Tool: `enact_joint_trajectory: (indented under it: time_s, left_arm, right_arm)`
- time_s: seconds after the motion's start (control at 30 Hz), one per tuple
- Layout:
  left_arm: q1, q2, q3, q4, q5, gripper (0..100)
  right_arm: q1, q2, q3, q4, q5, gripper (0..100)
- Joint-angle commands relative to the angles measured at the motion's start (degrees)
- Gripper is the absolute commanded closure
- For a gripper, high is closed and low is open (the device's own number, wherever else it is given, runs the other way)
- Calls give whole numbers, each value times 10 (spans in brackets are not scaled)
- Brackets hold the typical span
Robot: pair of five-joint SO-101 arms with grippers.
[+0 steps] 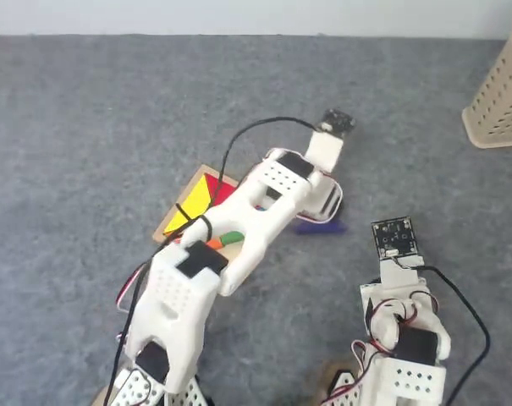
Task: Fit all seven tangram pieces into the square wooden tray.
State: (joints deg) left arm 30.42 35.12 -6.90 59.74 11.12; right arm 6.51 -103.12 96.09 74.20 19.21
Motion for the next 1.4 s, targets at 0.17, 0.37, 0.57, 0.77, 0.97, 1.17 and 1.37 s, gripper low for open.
enact_joint_trajectory:
  time_s: [0.17,0.37,0.57,0.77,0.97,1.17,1.37]
  left_arm:
    - [28,-1,-36,190,-107,757]
    - [46,-1,-25,239,-132,758]
    - [107,-3,38,239,-164,794]
    - [108,-98,156,174,-171,794]
    - [95,-253,330,73,-168,791]
    - [94,-392,478,8,-171,791]
    - [40,-523,524,-4,-185,793]
  right_arm:
    - [7,-8,4,-7,6,992]
    - [7,-8,4,-7,6,992]
    - [7,-8,4,-7,6,992]
    - [7,-8,4,-7,6,992]
    - [7,-8,4,-7,6,992]
    - [7,-8,4,-7,6,992]
    - [7,-8,4,-7,6,992]
